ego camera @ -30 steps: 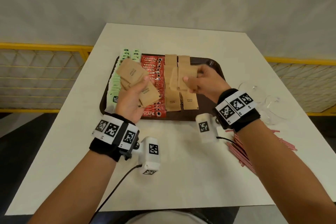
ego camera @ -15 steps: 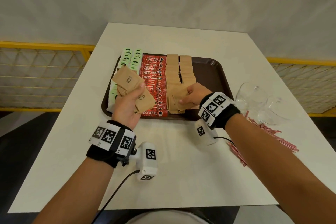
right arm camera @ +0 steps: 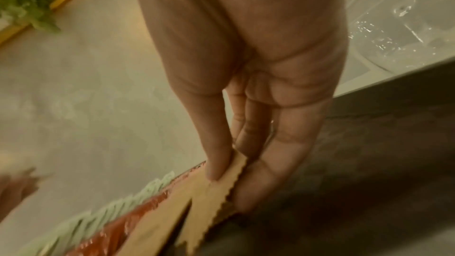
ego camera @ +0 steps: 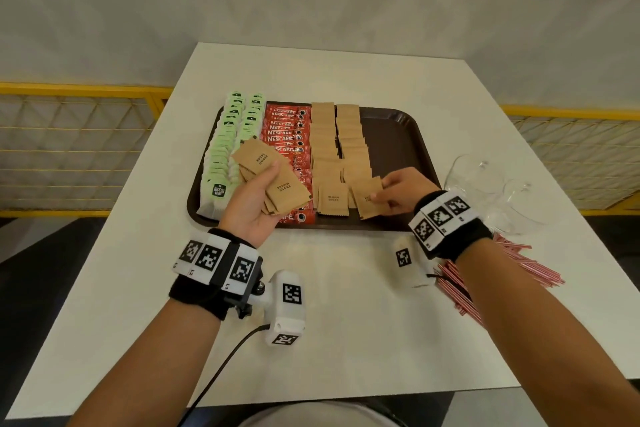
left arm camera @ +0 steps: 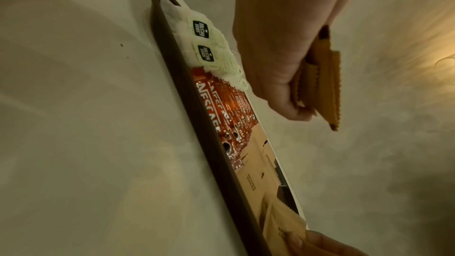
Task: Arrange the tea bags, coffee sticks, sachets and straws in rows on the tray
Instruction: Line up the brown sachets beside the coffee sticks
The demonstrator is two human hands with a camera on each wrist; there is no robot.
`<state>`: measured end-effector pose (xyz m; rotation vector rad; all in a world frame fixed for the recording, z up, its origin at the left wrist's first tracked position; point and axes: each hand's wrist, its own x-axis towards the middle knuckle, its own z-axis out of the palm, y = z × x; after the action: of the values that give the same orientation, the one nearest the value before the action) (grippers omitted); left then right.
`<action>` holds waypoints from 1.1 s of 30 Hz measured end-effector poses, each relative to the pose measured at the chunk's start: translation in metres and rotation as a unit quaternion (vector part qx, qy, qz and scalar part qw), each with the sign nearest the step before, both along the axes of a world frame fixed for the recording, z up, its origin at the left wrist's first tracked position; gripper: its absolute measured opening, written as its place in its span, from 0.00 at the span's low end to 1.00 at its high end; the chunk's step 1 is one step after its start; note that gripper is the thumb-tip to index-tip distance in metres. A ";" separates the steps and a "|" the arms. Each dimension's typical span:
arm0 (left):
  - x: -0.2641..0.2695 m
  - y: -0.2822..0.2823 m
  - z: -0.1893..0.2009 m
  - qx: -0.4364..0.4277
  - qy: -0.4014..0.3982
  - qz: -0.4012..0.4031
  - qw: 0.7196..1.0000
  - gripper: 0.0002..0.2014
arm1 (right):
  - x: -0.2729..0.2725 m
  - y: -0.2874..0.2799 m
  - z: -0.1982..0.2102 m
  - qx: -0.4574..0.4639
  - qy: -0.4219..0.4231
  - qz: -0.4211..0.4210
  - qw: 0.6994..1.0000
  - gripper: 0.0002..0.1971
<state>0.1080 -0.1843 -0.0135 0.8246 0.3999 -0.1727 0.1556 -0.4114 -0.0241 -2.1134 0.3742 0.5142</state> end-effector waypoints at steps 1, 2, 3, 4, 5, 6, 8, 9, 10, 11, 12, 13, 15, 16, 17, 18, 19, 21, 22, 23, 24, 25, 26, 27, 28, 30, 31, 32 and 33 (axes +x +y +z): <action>0.000 -0.002 0.000 -0.001 -0.001 -0.006 1.000 0.06 | 0.002 0.000 -0.004 -0.044 -0.007 0.003 0.999 0.09; 0.001 -0.004 0.000 -0.003 -0.003 -0.011 1.000 0.07 | 0.002 0.001 -0.004 -0.085 -0.015 0.007 0.996 0.10; 0.001 -0.006 0.001 -0.006 -0.004 -0.016 1.000 0.07 | 0.001 0.004 -0.003 -0.112 -0.024 0.011 0.993 0.11; 0.001 -0.007 0.001 -0.008 -0.005 -0.021 1.000 0.07 | 0.001 0.005 -0.002 -0.124 -0.032 0.011 0.992 0.12; 0.001 -0.009 0.001 -0.010 -0.006 -0.025 1.000 0.07 | 0.002 0.006 -0.002 -0.124 -0.037 0.009 0.991 0.13; 0.002 -0.010 0.001 -0.011 -0.007 -0.029 1.000 0.08 | 0.003 0.007 -0.002 -0.123 -0.034 0.007 0.992 0.13; 0.001 -0.011 0.001 -0.016 -0.006 -0.033 0.999 0.09 | 0.003 0.007 -0.001 -0.101 -0.026 -0.002 0.995 0.14; 0.001 -0.011 0.000 -0.018 -0.003 -0.034 0.999 0.09 | 0.003 0.006 0.000 -0.070 -0.016 -0.011 0.997 0.13; 0.001 -0.011 0.000 -0.020 0.001 -0.034 0.999 0.09 | 0.002 0.005 0.001 -0.028 -0.006 -0.022 0.999 0.12; 0.000 -0.011 0.000 -0.022 0.003 -0.034 0.999 0.09 | 0.000 0.004 0.004 0.017 0.003 -0.030 0.999 0.11; 0.000 -0.011 0.000 -0.026 0.003 -0.036 0.999 0.09 | -0.002 0.003 0.005 0.053 0.009 -0.037 0.998 0.10; 0.000 -0.011 0.000 -0.028 0.002 -0.038 0.999 0.09 | -0.002 0.003 0.005 0.075 0.009 -0.044 0.996 0.09; 0.000 -0.011 -0.001 -0.024 0.001 -0.041 0.999 0.08 | -0.001 0.003 0.000 0.050 0.003 -0.043 0.998 0.08; 0.000 -0.012 -0.001 -0.022 0.003 -0.042 0.999 0.08 | 0.000 0.004 -0.003 0.013 0.000 -0.040 0.999 0.09; 0.000 -0.012 -0.001 -0.018 0.005 -0.043 0.999 0.08 | 0.001 0.005 -0.006 -0.025 -0.005 -0.035 0.999 0.09; 0.000 -0.013 -0.001 -0.016 0.005 -0.045 0.999 0.07 | 0.002 0.007 -0.007 -0.060 -0.011 -0.028 0.998 0.11; 0.000 -0.013 -0.001 -0.016 0.004 -0.049 0.999 0.07 | 0.003 0.008 -0.008 -0.091 -0.015 -0.016 0.996 0.12; 0.000 -0.014 -0.001 -0.020 0.003 -0.053 0.998 0.07 | 0.004 0.009 -0.010 -0.145 -0.019 0.014 0.989 0.15; 0.000 -0.014 -0.001 -0.023 0.003 -0.053 0.998 0.07 | 0.004 0.008 -0.010 -0.172 -0.020 0.031 0.984 0.15; -0.001 -0.015 -0.001 -0.026 0.004 -0.053 0.998 0.06 | 0.004 0.008 -0.009 -0.197 -0.027 0.047 0.979 0.15; -0.001 -0.015 -0.001 -0.031 0.003 -0.055 0.998 0.06 | 0.003 0.008 -0.007 -0.211 -0.047 0.057 0.975 0.15; -0.001 -0.015 0.000 -0.035 0.002 -0.057 0.998 0.06 | 0.003 0.009 -0.004 -0.204 -0.081 0.057 0.974 0.15; -0.002 -0.016 0.001 -0.041 -0.002 -0.059 0.997 0.07 | 0.001 0.011 0.002 -0.167 -0.124 0.049 0.977 0.16; -0.002 -0.016 0.002 -0.043 -0.006 -0.063 0.997 0.07 | -0.004 0.016 0.009 -0.109 -0.157 0.041 0.981 0.17; -0.001 -0.018 0.002 -0.037 -0.009 -0.068 0.997 0.08 | -0.010 0.023 0.018 -0.039 -0.170 0.042 0.984 0.18; -0.001 -0.021 0.002 -0.018 -0.011 -0.084 0.996 0.11 | -0.022 0.042 0.030 0.056 -0.140 0.088 0.985 0.19; -0.001 -0.023 0.002 -0.014 -0.013 -0.095 0.995 0.15 | -0.025 0.049 0.032 0.077 -0.120 0.120 0.982 0.19; -0.002 -0.025 0.002 -0.012 -0.014 -0.104 0.994 0.18 | -0.028 0.055 0.033 0.093 -0.108 0.143 0.979 0.19; -0.002 -0.025 0.002 -0.014 -0.014 -0.109 0.994 0.20 | -0.028 0.058 0.033 0.105 -0.102 0.153 0.977 0.18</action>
<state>0.1061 -0.2098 -0.0115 0.8415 0.2790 -0.3686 0.1279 -0.3534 0.0085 -2.0007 -0.1215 0.4836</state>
